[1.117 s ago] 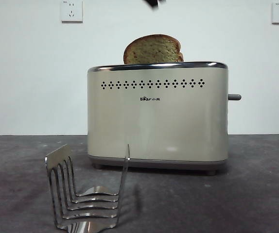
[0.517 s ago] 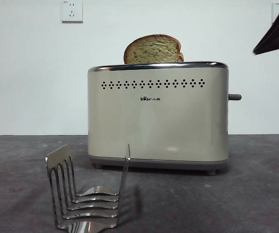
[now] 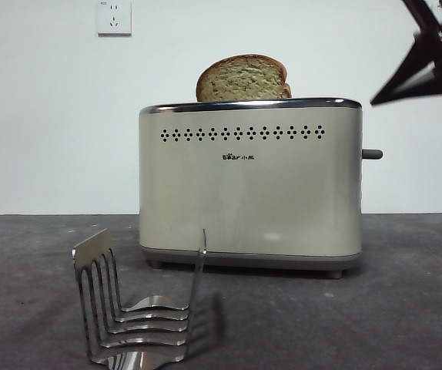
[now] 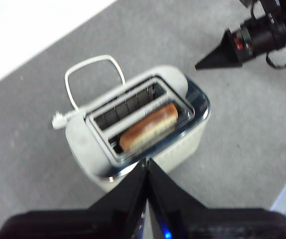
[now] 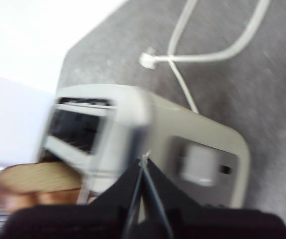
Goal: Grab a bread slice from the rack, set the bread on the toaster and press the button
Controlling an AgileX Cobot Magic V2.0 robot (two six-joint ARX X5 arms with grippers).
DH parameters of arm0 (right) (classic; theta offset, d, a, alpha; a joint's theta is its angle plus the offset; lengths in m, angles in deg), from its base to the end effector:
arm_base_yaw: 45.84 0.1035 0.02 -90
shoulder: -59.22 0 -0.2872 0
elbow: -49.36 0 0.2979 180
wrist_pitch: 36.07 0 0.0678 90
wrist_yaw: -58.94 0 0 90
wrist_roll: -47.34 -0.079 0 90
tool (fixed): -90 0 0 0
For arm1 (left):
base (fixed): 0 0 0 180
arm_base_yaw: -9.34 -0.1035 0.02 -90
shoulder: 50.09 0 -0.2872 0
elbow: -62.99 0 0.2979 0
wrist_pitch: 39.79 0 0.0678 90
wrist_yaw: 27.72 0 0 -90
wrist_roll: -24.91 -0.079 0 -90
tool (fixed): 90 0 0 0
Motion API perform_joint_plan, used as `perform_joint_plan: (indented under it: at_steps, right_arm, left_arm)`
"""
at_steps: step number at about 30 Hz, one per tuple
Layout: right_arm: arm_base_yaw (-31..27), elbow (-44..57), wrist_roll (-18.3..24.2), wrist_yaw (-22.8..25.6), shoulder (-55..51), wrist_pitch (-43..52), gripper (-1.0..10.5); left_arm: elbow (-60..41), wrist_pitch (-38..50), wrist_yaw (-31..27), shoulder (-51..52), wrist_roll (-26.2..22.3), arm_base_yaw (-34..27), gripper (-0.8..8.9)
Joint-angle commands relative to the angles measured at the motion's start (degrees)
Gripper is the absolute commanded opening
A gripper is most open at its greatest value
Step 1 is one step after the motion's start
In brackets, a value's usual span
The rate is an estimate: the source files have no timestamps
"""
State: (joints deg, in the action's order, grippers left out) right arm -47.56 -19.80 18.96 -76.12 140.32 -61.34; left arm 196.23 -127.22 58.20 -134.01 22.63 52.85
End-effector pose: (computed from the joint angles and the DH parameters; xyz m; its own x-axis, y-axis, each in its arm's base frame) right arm 0.3670 0.0449 0.2509 0.5836 0.6906 -0.4272 -0.1898 0.6275 0.7552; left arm 0.2208 -0.2019 0.5245 0.6182 -0.4887 -0.6156 0.6634 0.7445 0.0752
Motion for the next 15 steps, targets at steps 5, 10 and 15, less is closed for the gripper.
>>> perform_joint_plan:
  at_steps: [5,10,15]
  right_arm:
    - [-0.22,-0.83,-0.04,-1.44,5.46,0.98,-0.1]
    - [-0.22,-0.83,0.09,-0.94,8.46,1.64,-0.1]
    - [-0.17,-0.79,0.46,0.28,10.78,1.51,-0.1]
  left_arm:
    - [-11.3,0.02,-0.07,5.99,2.29,-2.32,-0.08]
    - [-19.37,0.02,-0.04,10.29,5.55,-4.66,-0.08]
    - [-22.47,0.02,-0.04,12.72,7.04,-5.07,-0.05]
